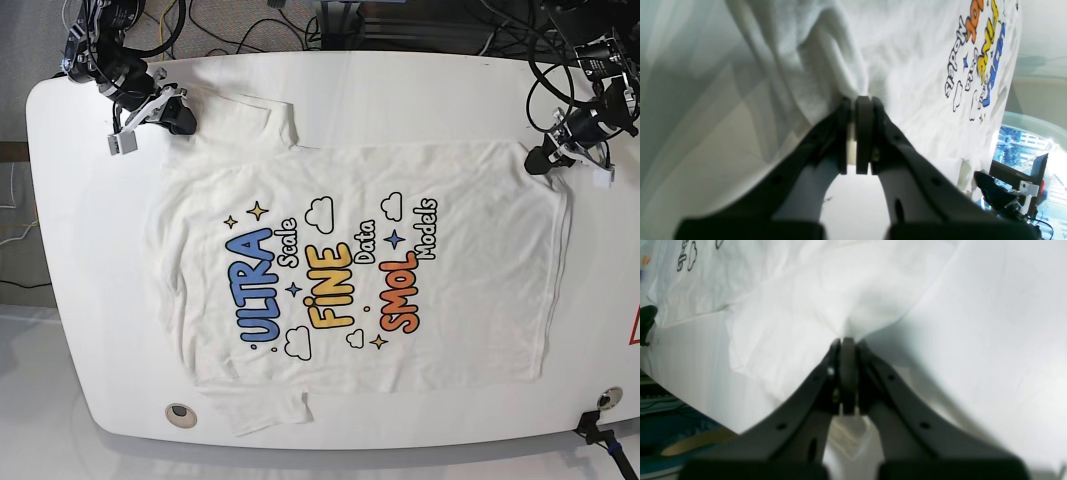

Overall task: Fold the T-shirt properly
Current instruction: 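Pull the shirt toward the robot with both grippers, straightening it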

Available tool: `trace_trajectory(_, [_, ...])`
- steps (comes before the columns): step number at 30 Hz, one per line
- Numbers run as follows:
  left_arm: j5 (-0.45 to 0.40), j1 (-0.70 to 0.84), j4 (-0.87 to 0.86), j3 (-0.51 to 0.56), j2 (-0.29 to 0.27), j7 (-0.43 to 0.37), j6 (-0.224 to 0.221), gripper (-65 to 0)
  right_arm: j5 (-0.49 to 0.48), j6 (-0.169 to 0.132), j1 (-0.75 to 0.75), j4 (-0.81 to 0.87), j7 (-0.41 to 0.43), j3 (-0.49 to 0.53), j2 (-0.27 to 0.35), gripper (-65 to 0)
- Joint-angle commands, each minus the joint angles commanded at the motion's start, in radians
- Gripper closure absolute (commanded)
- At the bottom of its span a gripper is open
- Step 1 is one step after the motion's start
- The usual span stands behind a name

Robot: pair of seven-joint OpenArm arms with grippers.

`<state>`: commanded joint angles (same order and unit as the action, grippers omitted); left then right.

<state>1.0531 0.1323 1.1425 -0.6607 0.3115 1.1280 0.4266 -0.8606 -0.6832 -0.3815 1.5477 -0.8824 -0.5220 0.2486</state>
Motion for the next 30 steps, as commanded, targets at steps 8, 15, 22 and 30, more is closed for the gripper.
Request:
trace_trajectory(8, [0.014, 0.082, 0.076, -0.01, 0.005, 0.0, 0.01, 0.0, -0.059, -0.006, -0.06, 0.065, -0.013, -0.074, 0.019, 0.0])
trace_trajectory(15, [0.015, 0.184, 0.162, -0.022, 0.01, -0.028, 0.01, 0.0, -0.111, -0.01, -0.121, 0.101, -0.031, -0.117, 0.016, 0.0])
trace_trajectory(22, [0.028, 0.264, 0.225, -0.057, 0.012, -0.063, 0.017, 0.0, -0.112, -0.01, -0.156, 0.145, -0.034, -0.131, 0.015, 0.0])
trace_trajectory(30, [0.025, 0.307, 0.262, -0.064, 0.005, -0.06, 0.011, 0.0, -0.114, -0.015, -0.149, 0.171, -0.047, -0.133, 0.014, 0.0])
